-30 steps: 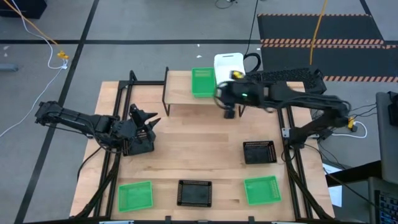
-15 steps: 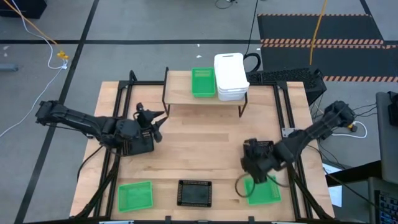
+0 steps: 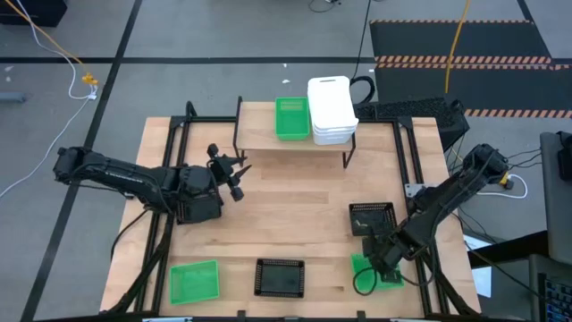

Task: Stack baskets on shelf by color
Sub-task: Stack the right green bin on top of the other green bin on the shelf

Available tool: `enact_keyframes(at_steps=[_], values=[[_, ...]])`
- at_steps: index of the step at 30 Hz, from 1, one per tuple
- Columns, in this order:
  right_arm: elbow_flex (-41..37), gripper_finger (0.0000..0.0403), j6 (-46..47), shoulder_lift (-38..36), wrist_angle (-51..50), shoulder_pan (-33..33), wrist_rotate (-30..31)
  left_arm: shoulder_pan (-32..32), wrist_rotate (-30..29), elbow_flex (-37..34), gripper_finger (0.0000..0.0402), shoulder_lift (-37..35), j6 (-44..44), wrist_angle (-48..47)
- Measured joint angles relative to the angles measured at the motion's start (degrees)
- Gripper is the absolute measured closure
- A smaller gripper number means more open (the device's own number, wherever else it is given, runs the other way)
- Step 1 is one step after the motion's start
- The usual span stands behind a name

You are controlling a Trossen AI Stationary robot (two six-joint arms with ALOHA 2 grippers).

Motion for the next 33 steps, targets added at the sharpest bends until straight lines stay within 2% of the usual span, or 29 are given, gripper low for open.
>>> enact_keyframes(at_steps=[5, 8, 12, 15, 19, 20, 22, 24, 26, 29, 33], values=[[-3.7, 0.0316, 1.8, 0.0, 3.1, -0.1, 0.3, 2.6, 4.0, 0.0, 0.0270, 0.1, 3.4, 2.8], [-4.1, 0.0318, 5.1, 0.0, 4.6, -0.1, 1.3, 3.9, 4.3, 0.0, 0.0270, 0.1, 6.1, 5.7], [-3.5, 0.0325, 7.6, -0.4, 11.9, 0.3, 1.9, 5.6, 6.2, 0.0, 0.0270, 0.0, 9.7, 8.9], [-1.9, 0.0334, 5.8, -0.4, 15.1, 0.3, 6.0, 6.8, 8.2, 0.0, 0.0270, 0.0, 11.8, 10.8], [0.9, 0.0349, 7.7, -0.4, 12.3, 0.3, 10.8, 8.4, 11.5, 0.0, 0.0270, 0.0, 13.5, 12.4], [1.4, 0.0354, 11.1, -0.4, 11.2, 0.3, 11.3, 8.8, 12.4, 0.0, 0.0270, 0.0, 13.9, 13.1], [2.3, 0.0361, 23.4, -0.4, 8.8, 0.3, 13.8, 9.4, 13.9, 0.0, 0.0270, 0.0, 14.5, 14.8], [3.1, 0.0367, 35.4, -0.4, 8.3, 0.0, 20.9, 10.1, 15.3, 0.0, 0.0270, 0.0, 15.4, 16.7], [3.4, 0.0369, 42.4, -0.4, 11.2, 0.2, 27.3, 10.8, 17.4, 0.0, 0.0270, 0.0, 16.3, 18.9], [3.4, 0.0369, 44.0, -0.4, 15.4, 0.6, 27.6, 11.6, 20.4, 0.0, 0.0270, 0.0, 18.1, 21.4], [3.4, 0.0368, 41.4, 1.2, 26.7, 0.3, 35.8, 12.9, 21.1, 0.0, 0.0270, 0.1, 20.9, 26.6]])
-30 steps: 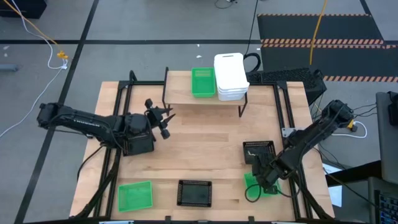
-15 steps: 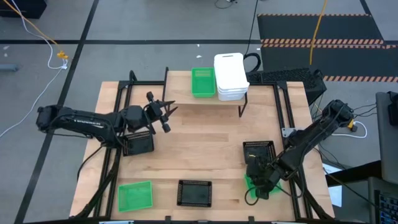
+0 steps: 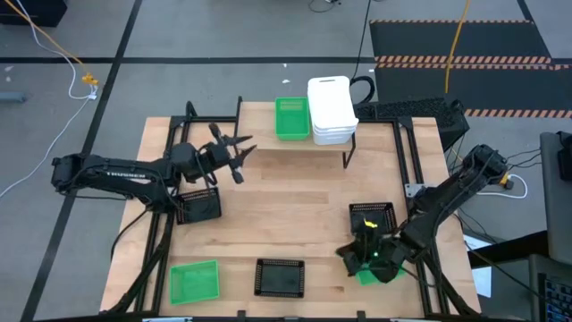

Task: Stack baskets on shelf by color
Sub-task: Stack the right green bin on top of the other green bin on the shelf

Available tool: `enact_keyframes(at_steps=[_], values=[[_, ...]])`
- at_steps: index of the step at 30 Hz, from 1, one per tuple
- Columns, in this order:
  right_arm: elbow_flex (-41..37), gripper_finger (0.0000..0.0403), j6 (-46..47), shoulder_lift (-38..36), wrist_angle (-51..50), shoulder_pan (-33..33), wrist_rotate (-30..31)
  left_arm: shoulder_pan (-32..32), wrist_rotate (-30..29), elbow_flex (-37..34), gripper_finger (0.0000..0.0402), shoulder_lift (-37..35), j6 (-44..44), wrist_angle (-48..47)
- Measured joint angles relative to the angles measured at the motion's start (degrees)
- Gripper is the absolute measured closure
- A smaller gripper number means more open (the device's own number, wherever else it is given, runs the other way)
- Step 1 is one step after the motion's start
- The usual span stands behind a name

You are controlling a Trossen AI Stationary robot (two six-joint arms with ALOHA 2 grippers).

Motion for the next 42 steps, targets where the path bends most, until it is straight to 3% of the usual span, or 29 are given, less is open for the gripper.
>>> enact_keyframes(at_steps=[3, 7, 11, 15, 17, 22, 29, 36, 39, 42], values=[[0.0, 0.0355, -5.3, 1.0, 9.9, -2.5, -0.8, 1.1, 0.0, 0.0, 0.0270, 0.0, 0.2, 2.2], [0.2, 0.0319, -0.3, 0.1, 13.9, -5.0, -3.9, 2.8, 2.0, 0.0, 0.0270, 0.0, 1.2, 3.3], [4.1, 0.0302, 11.1, 0.2, 0.7, -4.2, -5.8, 5.1, 7.2, 0.0, 0.0270, 0.0, 2.2, 6.0], [10.9, 0.0308, 23.1, 4.6, -21.1, -2.9, -16.2, 7.1, 10.4, 0.2, 0.0270, 0.0, 2.0, 5.9], [13.9, 0.0311, 26.5, 7.2, -27.3, -2.4, -19.6, 7.9, 11.5, 0.3, 0.0270, 0.1, 1.9, 5.9], [17.0, 0.0311, 27.7, 11.6, -29.9, -1.9, -21.2, 9.4, 12.9, 0.3, 0.0270, 2.0, 1.7, 6.6], [14.4, 0.0297, 27.9, 17.0, -29.1, -0.4, -31.4, 10.0, 13.0, 0.4, 0.0270, 5.1, 1.7, 9.9], [11.9, 0.0266, 24.2, 17.4, -28.3, -0.1, -31.3, 10.0, 13.0, 1.7, 0.0270, 5.6, 2.6, 10.4], [9.2, 0.0282, 24.0, 17.4, -27.1, -0.6, -34.7, 10.0, 13.0, 2.2, 0.0270, 5.6, 2.6, 8.6], [6.5, 0.0342, 22.8, 17.5, -21.9, -0.6, -37.6, 10.0, 13.0, 2.2, 0.0270, 5.6, 2.6, 7.5]])
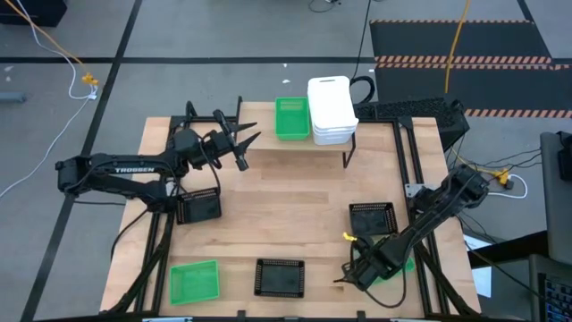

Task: Stack baskets on shelf by color
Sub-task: Stack the right green bin on top of the other green bin on the shelf

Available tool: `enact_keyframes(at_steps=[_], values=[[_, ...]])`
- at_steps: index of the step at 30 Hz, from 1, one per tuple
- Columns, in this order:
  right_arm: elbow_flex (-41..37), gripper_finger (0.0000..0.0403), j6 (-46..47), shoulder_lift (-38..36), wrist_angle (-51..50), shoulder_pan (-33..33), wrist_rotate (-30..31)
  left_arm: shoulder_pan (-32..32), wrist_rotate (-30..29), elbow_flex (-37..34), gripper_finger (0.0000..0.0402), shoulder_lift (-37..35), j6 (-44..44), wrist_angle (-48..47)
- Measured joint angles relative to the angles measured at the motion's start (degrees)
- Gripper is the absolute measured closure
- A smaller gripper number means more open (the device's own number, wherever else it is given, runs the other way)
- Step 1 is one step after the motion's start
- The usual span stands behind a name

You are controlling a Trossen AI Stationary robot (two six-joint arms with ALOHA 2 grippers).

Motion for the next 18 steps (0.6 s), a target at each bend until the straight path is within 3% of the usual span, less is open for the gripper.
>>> enact_keyframes(at_steps=[2, 6, 11, 15, 18], values=[[0.1, 0.0384, -1.9, -0.3, 4.4, 0.0, -0.7, 0.0, 0.0, 0.0, 0.0270, 0.0, -0.1, 0.4], [4.8, 0.0394, -4.0, -2.3, 10.4, -0.5, 0.9, 0.0, 0.0, 0.0, 0.0270, 0.0, -1.1, 1.4], [14.3, 0.0401, -15.9, -6.3, 7.5, -3.3, 9.9, 0.0, 0.0, 0.0, 0.0270, 0.0, -1.3, 0.4], [21.6, 0.0402, -39.0, -9.0, 1.2, -10.2, 14.9, 0.0, -0.1, 0.0, 0.0270, 0.0, -1.1, -2.8], [25.6, 0.0402, -60.1, -10.7, -0.5, -17.9, 15.1, -0.1, -1.4, 0.0, 0.0270, -0.1, -1.1, -3.8]])
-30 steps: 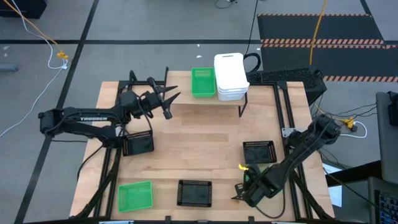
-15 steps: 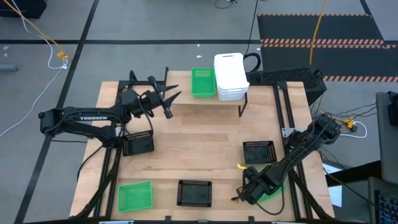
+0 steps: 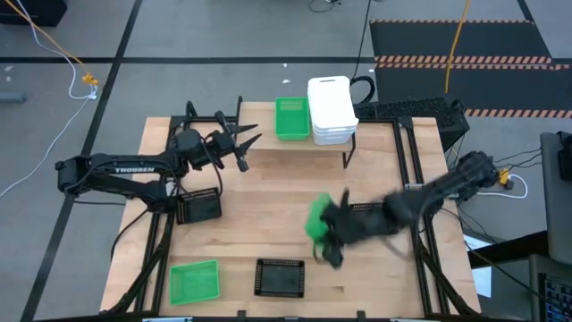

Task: Stack baskets on shelf by color
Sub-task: Stack the right green bin on top of the other green bin on the shelf

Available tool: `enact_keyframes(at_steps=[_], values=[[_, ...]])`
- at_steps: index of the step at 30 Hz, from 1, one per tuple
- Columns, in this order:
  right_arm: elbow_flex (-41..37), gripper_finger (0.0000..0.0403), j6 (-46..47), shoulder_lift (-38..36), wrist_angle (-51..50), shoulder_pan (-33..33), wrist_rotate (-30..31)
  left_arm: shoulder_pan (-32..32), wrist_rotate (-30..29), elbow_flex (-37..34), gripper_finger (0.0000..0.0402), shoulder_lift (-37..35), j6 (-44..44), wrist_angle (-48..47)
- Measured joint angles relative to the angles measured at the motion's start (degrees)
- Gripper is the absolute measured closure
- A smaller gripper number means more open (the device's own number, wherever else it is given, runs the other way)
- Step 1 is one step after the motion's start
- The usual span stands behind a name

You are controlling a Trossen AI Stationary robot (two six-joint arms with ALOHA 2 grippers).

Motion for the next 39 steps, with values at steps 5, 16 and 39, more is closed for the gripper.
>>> enact_keyframes(at_steps=[5, 16, 39], values=[[5.6, 0.0402, -33.9, -1.6, -0.8, -13.9, -2.5, -1.2, -5.7, 0.1, 0.0270, -1.7, 0.0, -3.0], [11.4, 0.0403, -81.5, 1.4, 10.3, -29.3, 6.4, -3.8, -12.8, 0.1, 0.0270, -9.1, -4.9, -16.6], [42.9, 0.0403, -77.9, 28.8, -22.5, -43.5, 1.6, -6.4, -15.7, 0.0, 0.0270, -10.9, -18.3, -33.8]])
